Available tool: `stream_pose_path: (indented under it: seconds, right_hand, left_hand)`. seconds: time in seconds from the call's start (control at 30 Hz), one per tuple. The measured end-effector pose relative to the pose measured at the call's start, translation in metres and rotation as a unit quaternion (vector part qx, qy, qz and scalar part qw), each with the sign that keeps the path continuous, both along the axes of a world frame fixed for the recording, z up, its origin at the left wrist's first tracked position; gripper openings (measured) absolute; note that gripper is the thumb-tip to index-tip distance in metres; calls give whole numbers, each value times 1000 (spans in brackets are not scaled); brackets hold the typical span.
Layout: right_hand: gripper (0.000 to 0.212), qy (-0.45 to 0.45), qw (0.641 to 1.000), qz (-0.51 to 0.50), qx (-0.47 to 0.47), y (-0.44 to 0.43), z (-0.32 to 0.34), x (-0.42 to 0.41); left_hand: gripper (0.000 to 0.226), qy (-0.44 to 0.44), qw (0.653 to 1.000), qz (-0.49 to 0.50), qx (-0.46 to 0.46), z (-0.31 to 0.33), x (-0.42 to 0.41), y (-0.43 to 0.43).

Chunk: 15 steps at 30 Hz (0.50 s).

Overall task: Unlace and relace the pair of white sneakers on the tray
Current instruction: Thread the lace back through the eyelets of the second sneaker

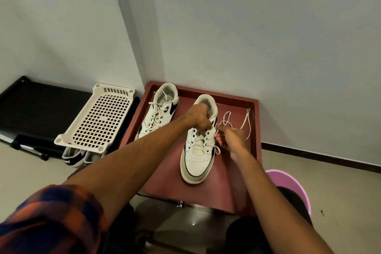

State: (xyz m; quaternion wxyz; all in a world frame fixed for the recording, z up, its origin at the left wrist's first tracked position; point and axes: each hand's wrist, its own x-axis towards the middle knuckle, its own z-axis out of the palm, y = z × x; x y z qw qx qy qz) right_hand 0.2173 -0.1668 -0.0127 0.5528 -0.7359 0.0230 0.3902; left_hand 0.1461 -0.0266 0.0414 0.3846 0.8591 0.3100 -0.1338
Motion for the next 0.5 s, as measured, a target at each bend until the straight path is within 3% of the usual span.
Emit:
stream_pose_path:
  seconds: [0.1, 0.27, 0.5]
  right_hand:
    - [14, 31, 998, -36, 43, 13, 10, 6]
    - [20, 177, 976, -36, 124, 40, 39, 34]
    - [23, 50, 995, 38, 78, 89, 93, 76]
  left_hand:
    - [18, -3, 1000, 3, 13, 0, 0, 0]
    - [16, -4, 999, 6, 33, -3, 0, 2]
    - [13, -5, 999, -8, 44, -6, 0, 3]
